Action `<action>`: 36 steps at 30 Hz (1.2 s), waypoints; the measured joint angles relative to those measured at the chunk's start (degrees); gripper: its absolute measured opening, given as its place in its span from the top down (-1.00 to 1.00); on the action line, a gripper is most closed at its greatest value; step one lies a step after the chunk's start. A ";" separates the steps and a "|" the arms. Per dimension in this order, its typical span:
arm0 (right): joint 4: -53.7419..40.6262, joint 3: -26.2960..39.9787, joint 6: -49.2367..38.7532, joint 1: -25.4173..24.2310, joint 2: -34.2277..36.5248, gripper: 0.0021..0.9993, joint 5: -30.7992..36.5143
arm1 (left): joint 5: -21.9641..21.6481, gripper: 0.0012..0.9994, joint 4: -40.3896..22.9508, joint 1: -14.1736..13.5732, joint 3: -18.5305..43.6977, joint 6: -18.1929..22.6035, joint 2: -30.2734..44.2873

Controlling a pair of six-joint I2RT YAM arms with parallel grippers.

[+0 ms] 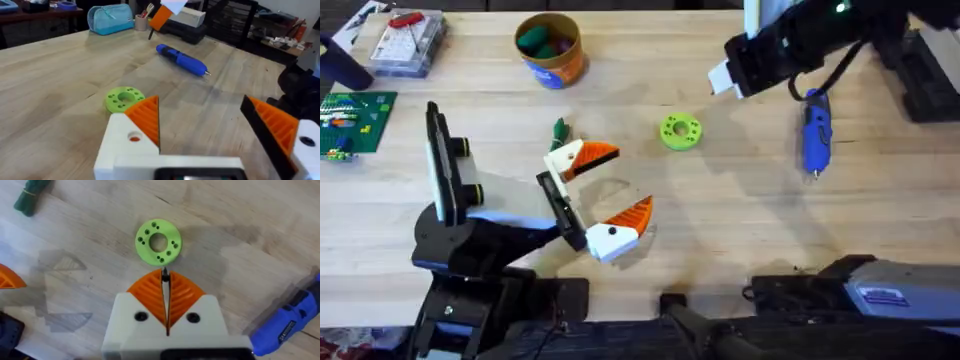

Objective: Pick up the gripper from the table and insert it into the empty holder that is missing its gripper. Then pick up a screw, insert it into the mounting hole, and use the screwdriver to tighten it. Finally, clean up the table by picking up the vegetable and placing it into the bucket.

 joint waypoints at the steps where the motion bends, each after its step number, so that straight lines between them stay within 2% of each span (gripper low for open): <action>1: -0.48 0.72 -0.30 0.00 -0.02 1.00 0.00 | 0.00 -0.98 0.00 0.00 0.00 -0.02 0.00; 13: -3.97 10.67 -3.33 0.00 0.25 1.00 -0.14 | 0.00 -0.98 0.00 0.00 0.00 0.00 0.00; 22: -8.01 22.12 -7.00 0.70 6.18 1.00 -3.12 | 0.00 -0.98 0.00 0.00 0.00 -0.02 0.02; 30: -13.52 31.50 -10.78 6.99 11.12 1.00 -4.94 | 0.00 -0.98 0.00 0.00 0.00 -0.02 0.02; 36: -14.87 33.06 -12.67 13.80 11.23 1.00 -5.29 | 0.00 -0.98 0.00 0.00 0.00 -0.02 0.02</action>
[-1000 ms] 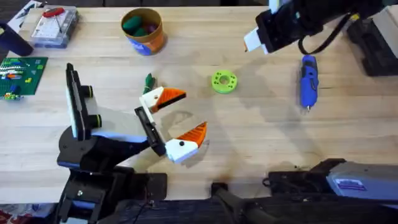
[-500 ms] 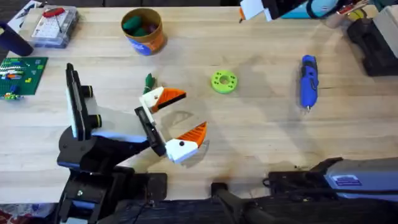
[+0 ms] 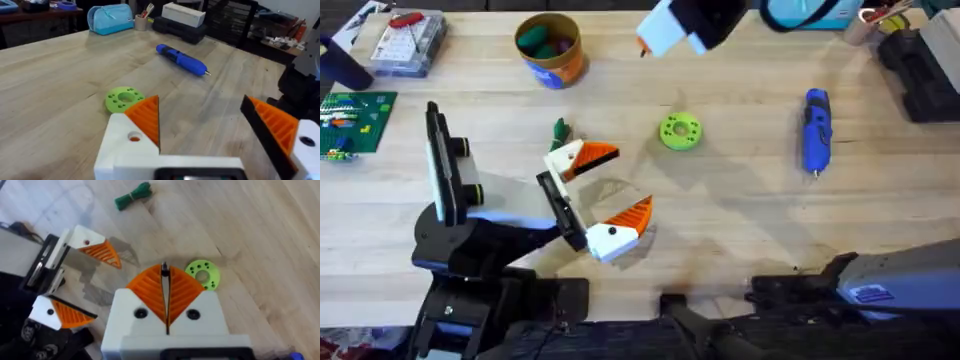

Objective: Pick up the gripper from the table and insert it into the empty holder that is missing its gripper. Then pick up a screw, insert it into the mounting hole, and use the screwdriver to tighten it. Finally, clean up the table by picking up the vegetable and placing it into the bucket.

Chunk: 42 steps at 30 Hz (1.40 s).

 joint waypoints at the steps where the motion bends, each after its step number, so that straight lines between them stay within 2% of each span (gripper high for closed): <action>1: -0.36 0.00 -0.41 1.04 0.00 1.00 -0.11 | 0.00 -0.98 0.00 0.00 0.00 0.00 0.00; 9: -1.60 0.00 -2.45 5.95 0.00 1.00 -0.31 | 0.02 -0.98 0.00 0.00 0.00 0.24 -0.02; 14: -3.75 0.02 -4.15 7.71 0.00 1.00 -0.79 | 0.83 -0.98 -0.16 0.00 0.02 3.14 0.00; 22: -4.48 0.02 -7.05 7.92 0.00 1.00 -5.53 | 1.68 -0.98 -0.26 0.00 0.02 5.30 -0.02; 42: -4.12 0.02 -11.13 9.71 0.04 1.00 -8.18 | 3.27 -0.98 -0.48 0.00 0.02 6.54 -0.02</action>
